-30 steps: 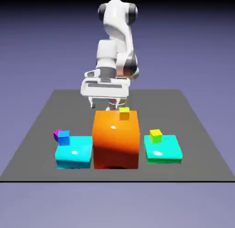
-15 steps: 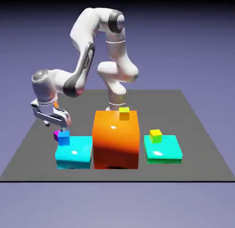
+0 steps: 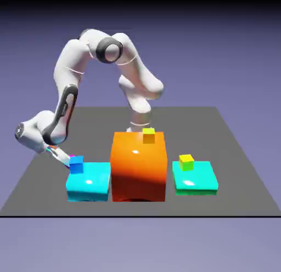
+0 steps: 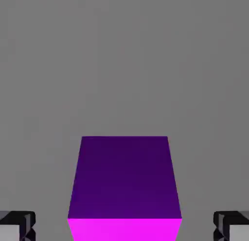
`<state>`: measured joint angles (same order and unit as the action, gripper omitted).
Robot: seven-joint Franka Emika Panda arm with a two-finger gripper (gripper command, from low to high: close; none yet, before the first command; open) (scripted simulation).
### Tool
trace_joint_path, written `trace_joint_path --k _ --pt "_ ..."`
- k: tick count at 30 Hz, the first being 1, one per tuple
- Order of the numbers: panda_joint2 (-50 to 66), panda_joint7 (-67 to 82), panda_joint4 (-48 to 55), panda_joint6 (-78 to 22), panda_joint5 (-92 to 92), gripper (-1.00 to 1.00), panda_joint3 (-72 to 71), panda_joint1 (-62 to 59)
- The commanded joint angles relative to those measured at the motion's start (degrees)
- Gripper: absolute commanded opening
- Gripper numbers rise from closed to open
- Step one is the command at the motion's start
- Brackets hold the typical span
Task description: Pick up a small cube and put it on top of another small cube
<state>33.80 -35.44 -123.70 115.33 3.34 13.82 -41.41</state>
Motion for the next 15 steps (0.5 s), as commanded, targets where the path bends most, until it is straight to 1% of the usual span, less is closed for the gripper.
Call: trace_joint_path --k 1,5,9,15 --pt "0.0 0.0 0.0 0.0 0.0 -1.00 0.0 0.0" --pt "-4.1 -0.6 5.8 -9.8 -0.9 -1.00 0.7 1.0" --pt "-3.9 1.5 12.3 -10.7 -2.4 -1.00 1.7 9.3" --pt "-6.9 -3.7 23.4 -25.6 -5.8 -1.00 -3.0 17.9"
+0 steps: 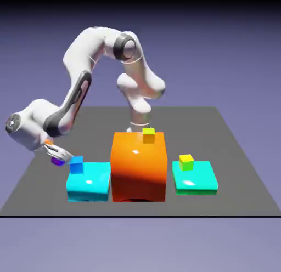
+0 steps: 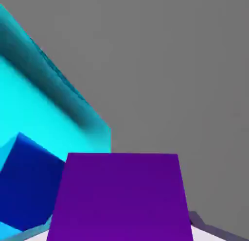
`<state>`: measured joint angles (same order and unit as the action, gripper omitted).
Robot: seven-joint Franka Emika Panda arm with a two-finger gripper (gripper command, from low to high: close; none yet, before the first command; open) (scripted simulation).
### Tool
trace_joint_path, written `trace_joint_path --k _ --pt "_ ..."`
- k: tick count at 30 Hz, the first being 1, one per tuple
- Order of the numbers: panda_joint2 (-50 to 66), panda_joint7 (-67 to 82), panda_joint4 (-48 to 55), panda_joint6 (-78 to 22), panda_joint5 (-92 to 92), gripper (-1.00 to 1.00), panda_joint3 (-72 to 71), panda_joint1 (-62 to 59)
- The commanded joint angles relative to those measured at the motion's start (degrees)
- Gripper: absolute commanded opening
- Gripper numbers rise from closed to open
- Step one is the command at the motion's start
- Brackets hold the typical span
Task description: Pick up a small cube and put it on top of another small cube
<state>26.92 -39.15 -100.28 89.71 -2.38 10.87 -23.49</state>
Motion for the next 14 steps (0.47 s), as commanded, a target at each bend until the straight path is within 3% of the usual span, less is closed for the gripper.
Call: trace_joint_path --k 1,5,10,11,14 --pt "-0.6 -0.8 1.6 -2.5 -0.4 -1.00 -0.8 1.1" --pt "-2.5 -1.1 0.0 -6.7 3.3 -1.00 -1.4 -2.1" --pt "-3.1 -1.2 -10.3 3.1 3.4 -1.00 -1.5 -2.0" --pt "-3.1 -1.2 -10.3 3.1 3.4 1.00 -1.5 -2.0" --pt "-2.8 -1.2 -6.2 -0.8 3.3 1.00 -1.5 -2.0"
